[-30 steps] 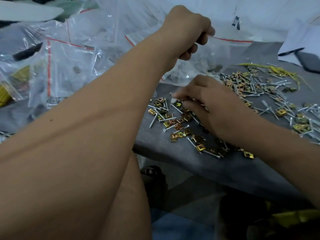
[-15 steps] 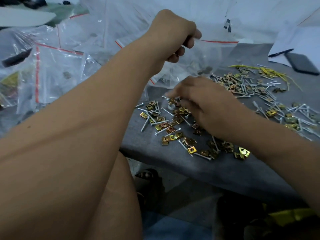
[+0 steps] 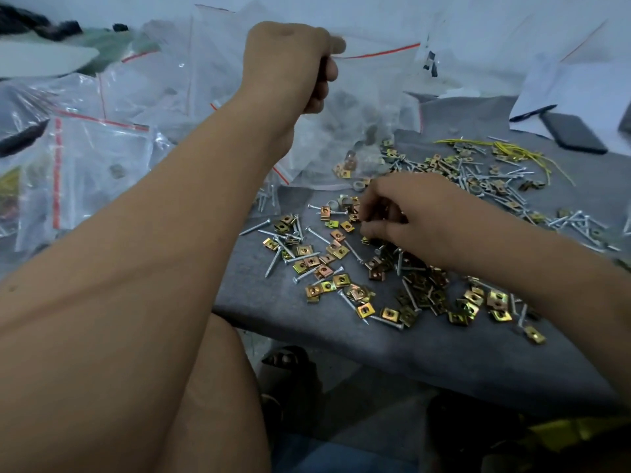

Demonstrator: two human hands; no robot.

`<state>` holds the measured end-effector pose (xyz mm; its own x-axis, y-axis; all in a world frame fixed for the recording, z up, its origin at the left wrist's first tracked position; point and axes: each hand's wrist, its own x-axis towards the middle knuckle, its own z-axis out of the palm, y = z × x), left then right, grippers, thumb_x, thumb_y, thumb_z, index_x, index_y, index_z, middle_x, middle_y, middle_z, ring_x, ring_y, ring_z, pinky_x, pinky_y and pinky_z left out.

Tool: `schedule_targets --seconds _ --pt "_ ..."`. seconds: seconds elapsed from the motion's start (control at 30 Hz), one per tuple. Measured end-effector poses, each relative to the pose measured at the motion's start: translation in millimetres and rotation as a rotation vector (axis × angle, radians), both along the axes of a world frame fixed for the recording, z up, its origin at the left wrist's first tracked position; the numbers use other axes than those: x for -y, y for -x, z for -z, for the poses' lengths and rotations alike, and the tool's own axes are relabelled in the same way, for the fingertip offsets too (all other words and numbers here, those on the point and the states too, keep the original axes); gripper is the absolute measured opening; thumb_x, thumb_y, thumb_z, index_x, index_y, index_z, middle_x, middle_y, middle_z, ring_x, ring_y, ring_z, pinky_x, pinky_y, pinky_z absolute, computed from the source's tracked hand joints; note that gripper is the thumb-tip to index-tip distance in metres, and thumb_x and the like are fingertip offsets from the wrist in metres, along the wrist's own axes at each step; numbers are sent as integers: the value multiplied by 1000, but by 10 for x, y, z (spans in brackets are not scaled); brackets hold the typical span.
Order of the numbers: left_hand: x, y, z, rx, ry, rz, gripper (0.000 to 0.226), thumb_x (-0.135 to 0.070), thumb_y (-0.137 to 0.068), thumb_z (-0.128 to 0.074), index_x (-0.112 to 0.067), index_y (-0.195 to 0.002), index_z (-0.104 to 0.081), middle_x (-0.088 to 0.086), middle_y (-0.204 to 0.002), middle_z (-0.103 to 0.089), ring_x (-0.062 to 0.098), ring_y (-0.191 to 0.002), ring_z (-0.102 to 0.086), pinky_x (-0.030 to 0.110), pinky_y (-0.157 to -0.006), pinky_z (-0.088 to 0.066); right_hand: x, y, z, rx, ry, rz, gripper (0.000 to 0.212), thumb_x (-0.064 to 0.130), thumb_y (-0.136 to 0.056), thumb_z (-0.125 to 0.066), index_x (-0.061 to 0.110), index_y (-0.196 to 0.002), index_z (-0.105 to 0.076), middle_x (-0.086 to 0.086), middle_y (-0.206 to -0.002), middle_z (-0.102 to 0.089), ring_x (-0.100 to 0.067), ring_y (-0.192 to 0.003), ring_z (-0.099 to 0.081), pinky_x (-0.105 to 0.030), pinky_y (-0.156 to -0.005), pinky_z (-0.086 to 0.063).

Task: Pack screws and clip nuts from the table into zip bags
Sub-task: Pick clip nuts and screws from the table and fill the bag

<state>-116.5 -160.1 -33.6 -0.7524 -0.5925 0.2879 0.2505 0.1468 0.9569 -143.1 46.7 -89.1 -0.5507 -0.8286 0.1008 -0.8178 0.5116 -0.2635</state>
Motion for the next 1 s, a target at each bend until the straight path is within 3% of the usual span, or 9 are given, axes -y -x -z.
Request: schedule_targets --seconds 0.17,0.27,0.4,0.53,0.63,0.73,0.87,0.93,1.0 --pt "-48 29 -4 -25 -1 -50 18 -5 -96 -59 -3 -98 -77 -1 -57 -58 18 -53 -46 29 -54 -41 28 18 11 63 233 16 14 33 -95 -71 30 -103 -60 16 -91 -62 -2 -84 -59 -16 -67 -45" --pt "-77 44 -20 -49 -14 -48 19 -5 -97 -58 -4 -98 -77 0 -57 -58 17 -51 -46 28 -53 -42 140 33 43 35 367 -15 18 24 -95 -73 26 -112 -66 11 -102 -62 -4 -90 -57 -18 -79 -46" --pt "-104 53 -29 -48 -6 -33 21 -4 -97 -56 -4 -100 -77 -1 -56 -59 16 -50 -47 28 -52 -42 270 97 182 -100 262 -7 22 22 -100 -65 20 -121 -70 0 -117 -57 -17 -105 -56 -30 -93 -45" --pt "-83 64 -15 -41 -6 -29 21 -4 -97 -57 -3 -100 -78 0 -57 -60 16 -50 -48 29 -54 -43 262 163 268 -112 153 -18 23 21 -104 -56 21 -122 -71 -1 -111 -52 -22 -98 -56 -31 -85 -47" --pt "-70 77 -4 -40 -17 -27 19 -4 -96 -59 -2 -100 -78 1 -57 -60 17 -50 -47 29 -54 -42 178 190 246 -89 189 -39 16 25 -102 -62 26 -116 -69 6 -105 -50 -16 -90 -53 -27 -79 -39" --pt "-63 100 4 -41 -22 -23 19 -4 -96 -59 -1 -99 -78 1 -57 -59 18 -50 -47 29 -53 -41 135 196 246 -69 230 -37 12 26 -99 -67 27 -111 -69 8 -104 -53 -13 -89 -54 -27 -78 -41" --pt "-78 119 20 -39 -23 -16 18 -4 -96 -59 -1 -98 -77 1 -56 -60 17 -49 -47 27 -51 -40 126 199 196 189 537 112 3 29 -95 -74 29 -98 -72 10 -91 -68 -2 -81 -62 -11 -69 -46" --pt "-80 124 18 -35 -28 -19 18 -5 -95 -60 -1 -96 -77 1 -56 -59 17 -48 -46 26 -51 -40 151 206 141 419 653 221 3 29 -94 -75 29 -94 -73 9 -82 -72 -2 -73 -65 -18 -63 -53" --pt "-74 127 12 -32 -47 -22 18 -4 -95 -60 -1 -97 -77 1 -55 -59 17 -48 -46 25 -50 -39 182 199 77 705 773 277 1 18 -96 -72 19 -97 -72 2 -78 -73 -12 -71 -68 -25 -63 -55"
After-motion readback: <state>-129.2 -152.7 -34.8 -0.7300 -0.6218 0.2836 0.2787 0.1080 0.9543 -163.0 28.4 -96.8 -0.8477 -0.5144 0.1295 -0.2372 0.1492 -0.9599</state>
